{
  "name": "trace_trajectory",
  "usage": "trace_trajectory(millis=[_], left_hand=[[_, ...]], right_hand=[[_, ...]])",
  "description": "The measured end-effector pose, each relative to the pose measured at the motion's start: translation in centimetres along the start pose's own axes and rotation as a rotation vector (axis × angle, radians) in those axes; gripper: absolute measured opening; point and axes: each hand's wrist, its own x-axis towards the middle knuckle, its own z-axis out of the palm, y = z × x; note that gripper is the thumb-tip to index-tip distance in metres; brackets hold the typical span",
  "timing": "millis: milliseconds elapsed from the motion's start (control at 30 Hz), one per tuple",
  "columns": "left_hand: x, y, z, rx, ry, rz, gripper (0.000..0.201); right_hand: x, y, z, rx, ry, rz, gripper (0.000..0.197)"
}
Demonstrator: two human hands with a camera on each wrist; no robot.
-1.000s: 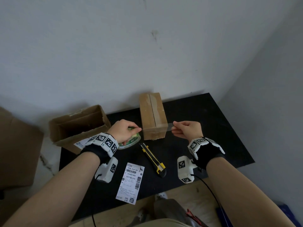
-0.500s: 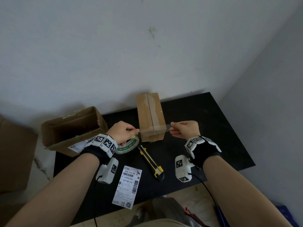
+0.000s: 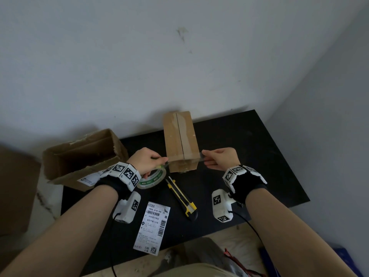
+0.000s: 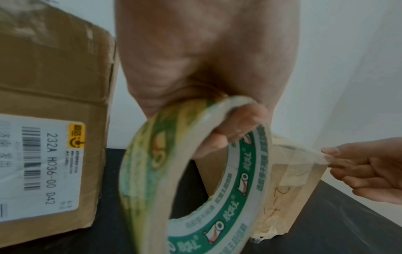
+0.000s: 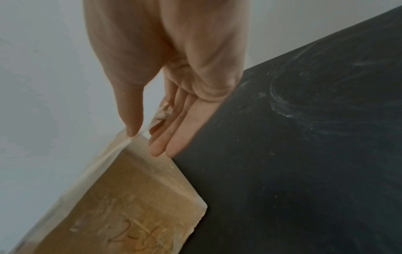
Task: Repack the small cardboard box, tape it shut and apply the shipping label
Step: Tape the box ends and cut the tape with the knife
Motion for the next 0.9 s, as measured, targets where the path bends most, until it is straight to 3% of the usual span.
trace_trajectory(millis=[367,600,700,767,900], left_hand=[[-0.1,0.3,0.4,-0.024,0.012,-0.038,0.022],[-0.3,0.7,0.9,-0.034,0.014,-0.054,0.022],[-0.5,0.5,1.0,-0.041,0.02,-0.076,0.022],[-0.5,0.5,1.1,-0.046,0.027,-0.089,0.022],[-0.6,0.7,1.1,-0.071,0.012,-0.091,0.024]], right_hand=[[0.6,0.3,0.3,-0.16,0.038,-0.038,0.022],[1.2,1.0,-0.5,-0.208,0.157,-0.128,0.075],[1.2,1.0,-0.4,-0.256,0.26,-0.23,0.065],[0.6,0.3,0.3,-0.311,0.251,-0.349,0.052],[-1.9,-1.1,3.5,-0.597,0.005,-0.65,0.042]])
